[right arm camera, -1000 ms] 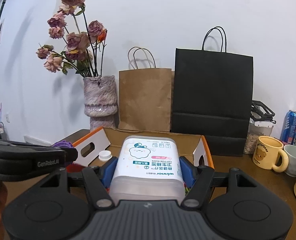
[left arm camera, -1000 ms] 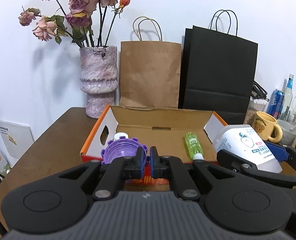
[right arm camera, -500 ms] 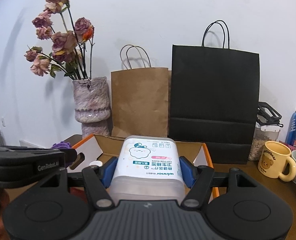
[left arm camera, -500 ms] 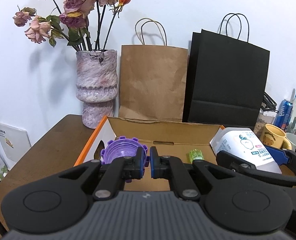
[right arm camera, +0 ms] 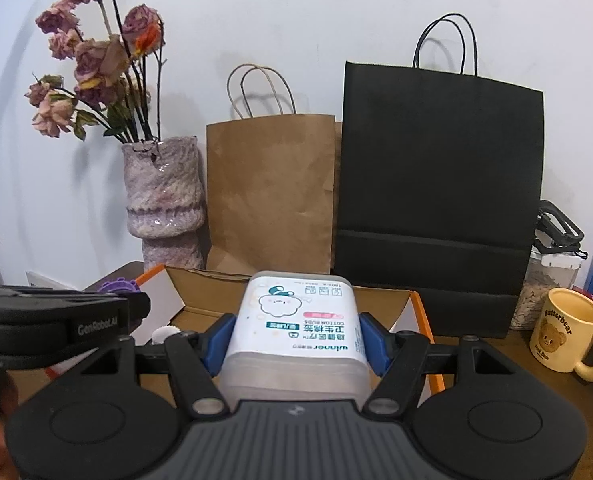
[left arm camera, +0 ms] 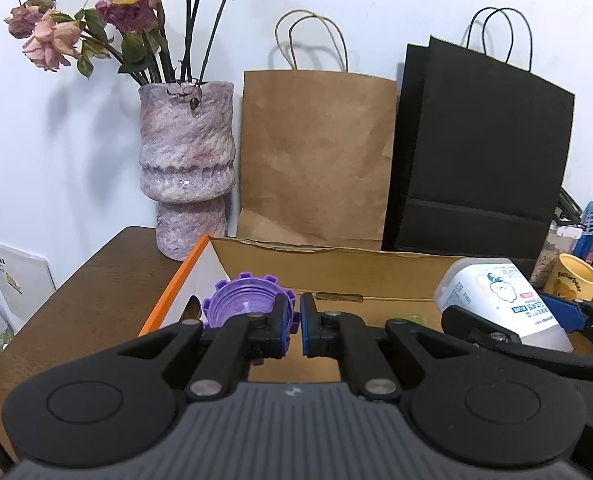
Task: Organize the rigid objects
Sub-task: 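Carry the purple cap left and the white container right over the red box, then drop the purple cap and white container into the red box, opening both grippers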
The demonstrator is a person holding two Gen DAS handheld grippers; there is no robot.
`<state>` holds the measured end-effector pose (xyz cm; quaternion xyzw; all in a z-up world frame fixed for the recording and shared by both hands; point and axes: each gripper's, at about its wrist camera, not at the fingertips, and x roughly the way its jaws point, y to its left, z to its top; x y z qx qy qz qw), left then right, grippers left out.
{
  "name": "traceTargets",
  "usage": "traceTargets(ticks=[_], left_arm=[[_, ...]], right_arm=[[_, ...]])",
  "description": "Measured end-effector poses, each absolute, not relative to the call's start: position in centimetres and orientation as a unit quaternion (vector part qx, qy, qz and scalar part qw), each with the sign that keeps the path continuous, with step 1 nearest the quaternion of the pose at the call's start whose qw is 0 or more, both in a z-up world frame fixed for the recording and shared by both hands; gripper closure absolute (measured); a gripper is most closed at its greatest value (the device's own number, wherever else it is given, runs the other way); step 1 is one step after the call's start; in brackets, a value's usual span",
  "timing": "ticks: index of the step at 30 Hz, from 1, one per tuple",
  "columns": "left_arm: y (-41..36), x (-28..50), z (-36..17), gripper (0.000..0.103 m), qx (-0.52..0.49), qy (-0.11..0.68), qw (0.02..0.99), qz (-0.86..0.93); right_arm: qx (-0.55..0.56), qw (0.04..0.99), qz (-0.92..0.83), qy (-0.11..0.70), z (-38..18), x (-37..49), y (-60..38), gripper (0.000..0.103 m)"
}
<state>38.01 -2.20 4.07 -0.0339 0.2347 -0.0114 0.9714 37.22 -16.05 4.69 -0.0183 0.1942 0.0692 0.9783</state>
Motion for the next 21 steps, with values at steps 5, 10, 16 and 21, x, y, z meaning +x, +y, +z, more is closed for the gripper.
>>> traceTargets(ticks=[5,10,16,21], left_arm=[[-2.0,39.6,3.5,0.096,-0.028,0.242,0.970,-0.005],[-1.9,41.0,2.9,0.096,-0.019,0.252,0.967,0.000],[-1.4,41.8,2.5,0.057,-0.016,0.258,0.966,0.012],[-0.9,41.7,2.7,0.009,-0.015,0.246,0.969,0.029]], right_arm=[[-0.022,0.977,0.068,0.203,4.4,38.7,-16.1,0.038],[-0.029,0.974,0.067,0.214,3.8,40.1,-15.9,0.038],[-0.028,0.968,0.065,0.242,3.0,41.0,-16.4,0.032],[-0.028,0.969,0.051,0.238,3.0,40.8,-17.1,0.002]])
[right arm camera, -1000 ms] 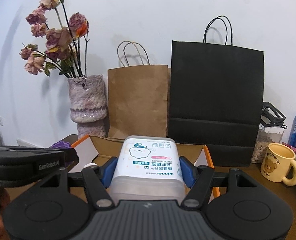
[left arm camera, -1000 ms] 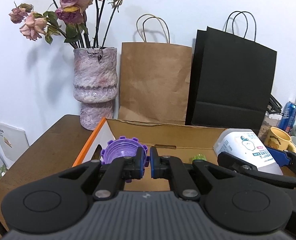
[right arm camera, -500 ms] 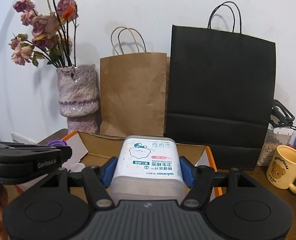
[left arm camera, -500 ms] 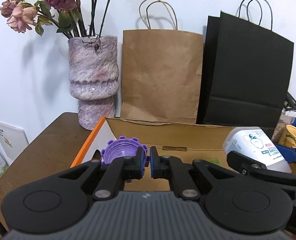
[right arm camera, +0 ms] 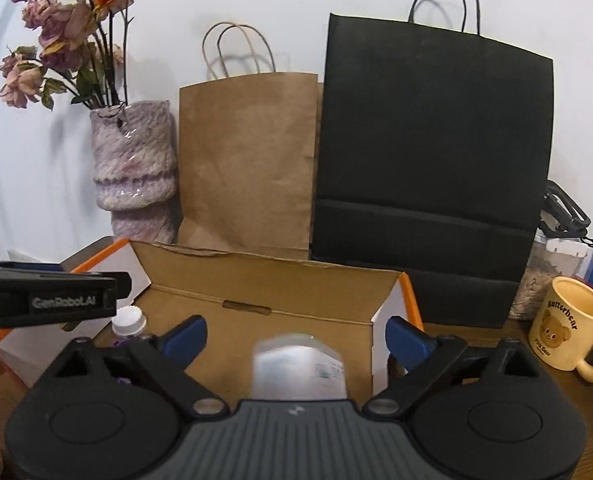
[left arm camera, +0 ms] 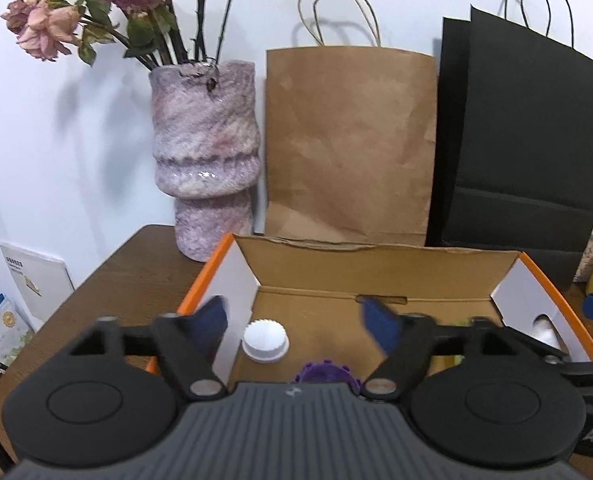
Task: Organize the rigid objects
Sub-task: 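Drop the purple cap and white container into the red box, opening both grippers, then withdraw both tools from the red box back toward the remaining items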
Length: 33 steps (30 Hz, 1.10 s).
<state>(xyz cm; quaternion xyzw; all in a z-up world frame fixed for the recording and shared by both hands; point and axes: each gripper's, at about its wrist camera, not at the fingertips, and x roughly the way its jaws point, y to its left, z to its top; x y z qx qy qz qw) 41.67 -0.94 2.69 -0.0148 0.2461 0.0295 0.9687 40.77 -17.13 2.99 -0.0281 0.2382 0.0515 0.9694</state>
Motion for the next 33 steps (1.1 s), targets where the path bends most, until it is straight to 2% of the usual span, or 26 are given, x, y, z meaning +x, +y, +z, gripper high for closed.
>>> traceTargets(ticks=[1,33], left_arm=[[-0.9,41.6,2.8,0.000,-0.015,0.242,0.970,0.033],[-1.1,39.5,3.4,0.000,-0.005,0.227,0.973,0.043]], right_arm=[[-0.024,0.970,0.050,0.238,3.0,40.7,-17.3,0.000],[-0.031,0.973,0.047,0.224,4.0,38.1,-17.7,0.000]])
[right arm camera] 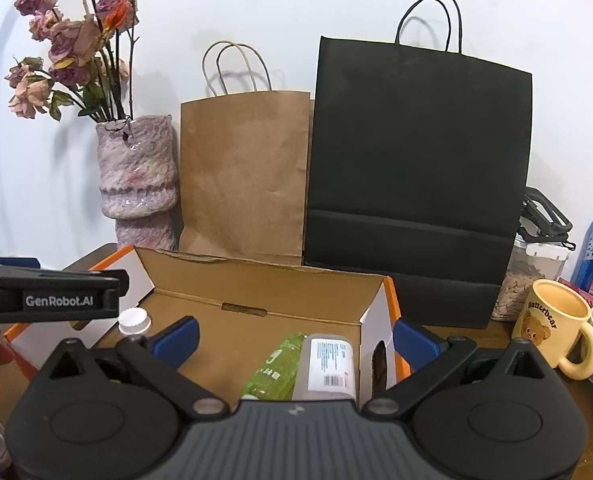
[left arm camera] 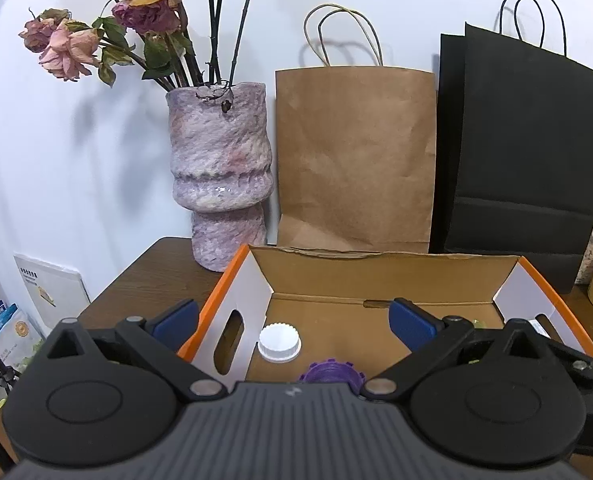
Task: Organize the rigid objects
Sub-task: 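Withdraw both tools from the red box back toward the remaining items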
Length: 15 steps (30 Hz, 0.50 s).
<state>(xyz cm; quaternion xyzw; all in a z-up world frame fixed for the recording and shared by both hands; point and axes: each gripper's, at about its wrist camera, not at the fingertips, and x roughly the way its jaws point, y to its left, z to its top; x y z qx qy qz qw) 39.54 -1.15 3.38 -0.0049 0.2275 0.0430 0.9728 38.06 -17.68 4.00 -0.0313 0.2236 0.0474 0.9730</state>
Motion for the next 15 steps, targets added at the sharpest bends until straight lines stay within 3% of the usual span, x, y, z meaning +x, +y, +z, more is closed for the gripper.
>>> traceTargets(ticks=[15], left_arm=[[-1.1,35.8,3.5,0.000,-0.005,0.227,0.973,0.037]], right_arm=[[-0.032,0.973,0.045,0.225,3.9,35.1,-18.1,0.000]])
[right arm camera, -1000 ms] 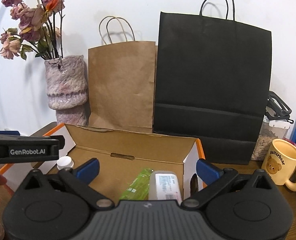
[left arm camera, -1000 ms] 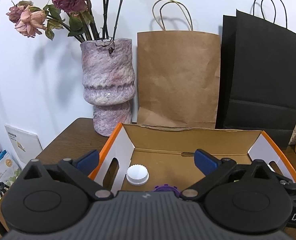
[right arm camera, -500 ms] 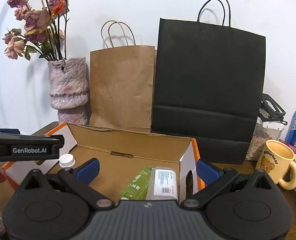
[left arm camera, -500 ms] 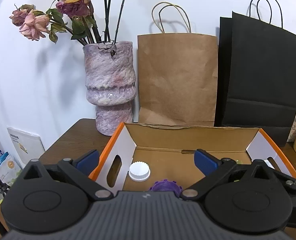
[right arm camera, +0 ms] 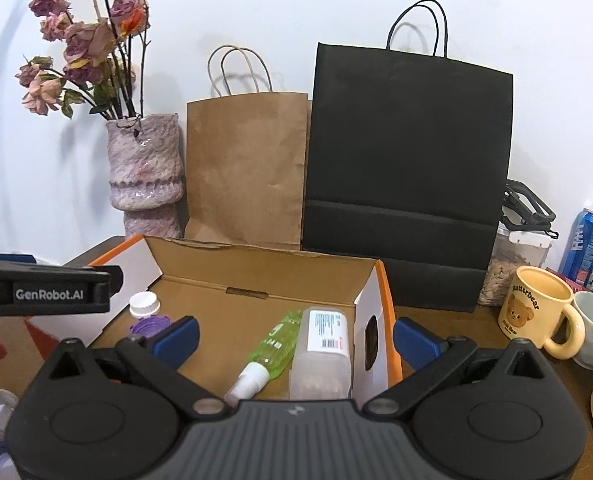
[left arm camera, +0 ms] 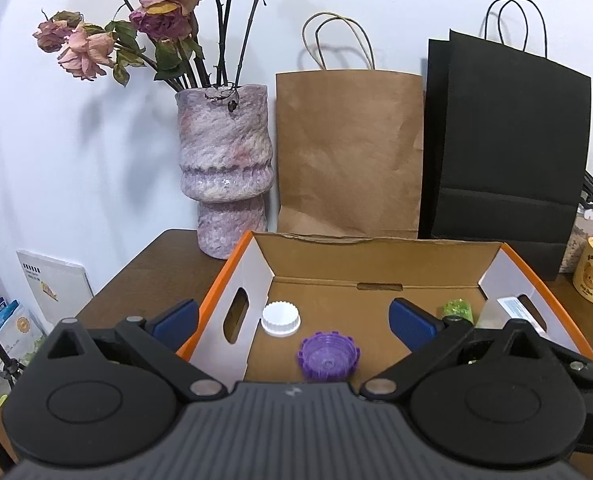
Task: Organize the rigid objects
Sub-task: 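Withdraw both tools from the red box back toward the remaining items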
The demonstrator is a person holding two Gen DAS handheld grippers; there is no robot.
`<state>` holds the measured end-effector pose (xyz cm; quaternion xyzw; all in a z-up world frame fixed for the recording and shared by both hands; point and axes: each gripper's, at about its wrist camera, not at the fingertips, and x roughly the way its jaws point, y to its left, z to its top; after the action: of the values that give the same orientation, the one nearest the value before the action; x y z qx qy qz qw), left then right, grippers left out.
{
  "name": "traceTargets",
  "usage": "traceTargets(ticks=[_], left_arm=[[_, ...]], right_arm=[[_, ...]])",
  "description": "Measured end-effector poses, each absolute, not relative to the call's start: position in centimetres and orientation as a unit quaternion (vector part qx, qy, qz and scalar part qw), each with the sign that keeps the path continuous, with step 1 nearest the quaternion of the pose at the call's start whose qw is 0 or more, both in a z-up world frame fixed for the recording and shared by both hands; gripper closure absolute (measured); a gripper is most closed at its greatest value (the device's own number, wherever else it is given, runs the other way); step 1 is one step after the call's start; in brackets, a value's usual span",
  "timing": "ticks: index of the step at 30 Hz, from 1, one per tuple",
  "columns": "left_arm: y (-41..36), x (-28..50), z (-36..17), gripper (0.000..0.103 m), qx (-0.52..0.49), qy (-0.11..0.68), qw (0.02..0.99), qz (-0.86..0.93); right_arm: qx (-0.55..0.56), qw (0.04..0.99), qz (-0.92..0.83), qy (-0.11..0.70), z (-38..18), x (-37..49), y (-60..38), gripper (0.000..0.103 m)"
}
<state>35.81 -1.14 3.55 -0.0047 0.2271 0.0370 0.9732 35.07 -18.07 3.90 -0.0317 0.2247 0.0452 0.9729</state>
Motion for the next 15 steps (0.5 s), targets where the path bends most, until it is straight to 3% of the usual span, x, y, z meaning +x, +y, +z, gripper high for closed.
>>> traceTargets(ticks=[15], left_arm=[[-0.8,31.4,3.5,0.000,-0.011,0.233,0.972,0.030]], right_arm=[[-0.034,0.972,0.043,0.230,3.7,30.5,-18.1,0.000]])
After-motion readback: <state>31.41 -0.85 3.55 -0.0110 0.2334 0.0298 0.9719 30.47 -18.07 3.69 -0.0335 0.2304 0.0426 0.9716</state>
